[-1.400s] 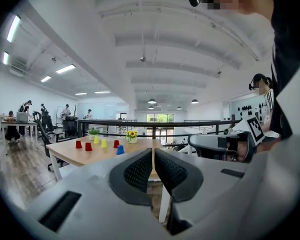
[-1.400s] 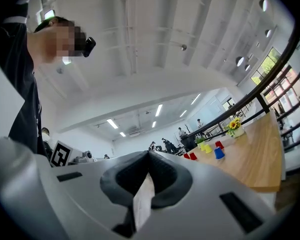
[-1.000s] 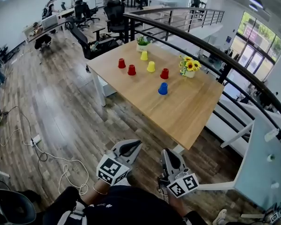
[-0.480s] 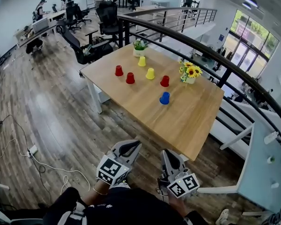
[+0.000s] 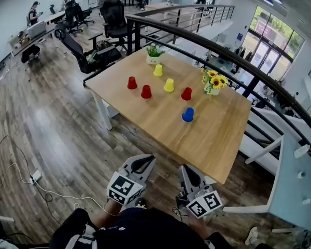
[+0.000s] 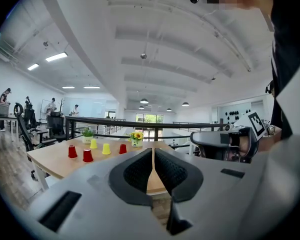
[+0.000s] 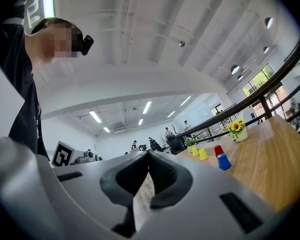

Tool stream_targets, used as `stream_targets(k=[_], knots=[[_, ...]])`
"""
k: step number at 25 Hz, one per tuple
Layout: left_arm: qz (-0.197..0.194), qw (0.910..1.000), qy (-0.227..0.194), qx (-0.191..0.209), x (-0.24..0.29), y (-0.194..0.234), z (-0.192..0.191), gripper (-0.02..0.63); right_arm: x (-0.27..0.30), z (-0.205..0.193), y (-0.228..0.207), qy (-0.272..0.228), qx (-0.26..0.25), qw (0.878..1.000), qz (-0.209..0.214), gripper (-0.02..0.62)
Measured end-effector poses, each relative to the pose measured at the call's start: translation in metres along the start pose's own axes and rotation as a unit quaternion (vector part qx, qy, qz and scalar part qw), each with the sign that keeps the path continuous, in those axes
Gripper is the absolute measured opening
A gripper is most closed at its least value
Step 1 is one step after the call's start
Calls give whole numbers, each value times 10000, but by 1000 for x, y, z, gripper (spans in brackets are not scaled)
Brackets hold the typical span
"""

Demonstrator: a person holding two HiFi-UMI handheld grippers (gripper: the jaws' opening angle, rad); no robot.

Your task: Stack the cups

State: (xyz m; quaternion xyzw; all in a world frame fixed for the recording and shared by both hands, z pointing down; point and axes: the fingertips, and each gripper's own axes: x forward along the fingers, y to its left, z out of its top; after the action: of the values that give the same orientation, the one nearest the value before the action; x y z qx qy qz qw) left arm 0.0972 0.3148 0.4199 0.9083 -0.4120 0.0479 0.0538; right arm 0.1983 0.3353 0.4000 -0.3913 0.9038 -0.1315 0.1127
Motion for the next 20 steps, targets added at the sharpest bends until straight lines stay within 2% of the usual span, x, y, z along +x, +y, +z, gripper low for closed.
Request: stream_targets(k=[7, 15, 20], knots=[[-195, 9998, -51, 0, -1, 36, 3, 24, 37, -1, 6, -36, -106, 9998, -173, 2], [-111, 9999, 2, -89, -1, 66, -6, 25, 62, -8, -5, 59, -148, 9996, -250, 2], [39, 9999, 69, -133, 2, 86, -12, 25, 86, -13, -17, 101, -75, 9998, -144, 3]])
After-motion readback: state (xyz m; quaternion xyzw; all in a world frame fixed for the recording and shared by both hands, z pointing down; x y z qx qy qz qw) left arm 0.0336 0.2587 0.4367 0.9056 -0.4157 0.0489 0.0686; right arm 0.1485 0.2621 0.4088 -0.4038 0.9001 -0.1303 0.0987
